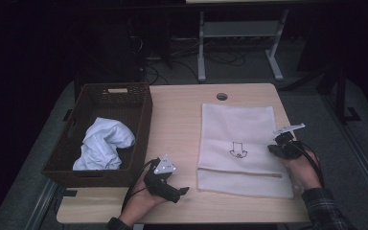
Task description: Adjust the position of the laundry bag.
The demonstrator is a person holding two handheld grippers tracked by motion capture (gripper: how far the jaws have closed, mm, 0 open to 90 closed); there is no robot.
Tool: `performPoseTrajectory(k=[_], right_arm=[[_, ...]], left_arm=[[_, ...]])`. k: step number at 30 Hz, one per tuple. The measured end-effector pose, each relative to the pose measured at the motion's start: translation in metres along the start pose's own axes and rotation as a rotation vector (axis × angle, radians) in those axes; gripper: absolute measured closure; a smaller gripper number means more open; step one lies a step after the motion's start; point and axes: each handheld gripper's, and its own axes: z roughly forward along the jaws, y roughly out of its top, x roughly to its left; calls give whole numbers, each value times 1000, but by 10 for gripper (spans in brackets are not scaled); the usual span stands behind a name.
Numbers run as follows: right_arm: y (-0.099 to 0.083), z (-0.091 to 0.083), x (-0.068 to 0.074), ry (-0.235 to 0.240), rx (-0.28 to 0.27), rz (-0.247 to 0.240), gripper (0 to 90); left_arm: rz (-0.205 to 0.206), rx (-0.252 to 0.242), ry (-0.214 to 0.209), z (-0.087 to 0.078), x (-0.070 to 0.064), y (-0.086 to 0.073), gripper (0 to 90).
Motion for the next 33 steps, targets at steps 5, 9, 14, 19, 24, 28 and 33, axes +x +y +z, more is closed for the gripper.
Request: performPoseTrajectory(k=[5,9,14,19,24,28,33], right_arm=[[-13,-10,-15,-31,4,55,889],[-20,-15,-21,-34,0,72,889],[-23,-21,-22,-17,-31,69,839],[-29,-36,-18,5,-96,54,740],[-38,-50,-19,73,-132,69,634],[-48,-60,-20,129,-152,69,572],[-61,-69,-15,148,-160,31,557]], left_arm=[[-2,0,-1,1,0,0,0],[3,5,-2,2,-1,0,0],[4,8,-3,2,-1,0,0],[5,6,-2,2,0,0,0],[6,5,-1,2,0,0,0],[5,4,-2,2,-1,0,0],[9,10,-3,2,-1,0,0]])
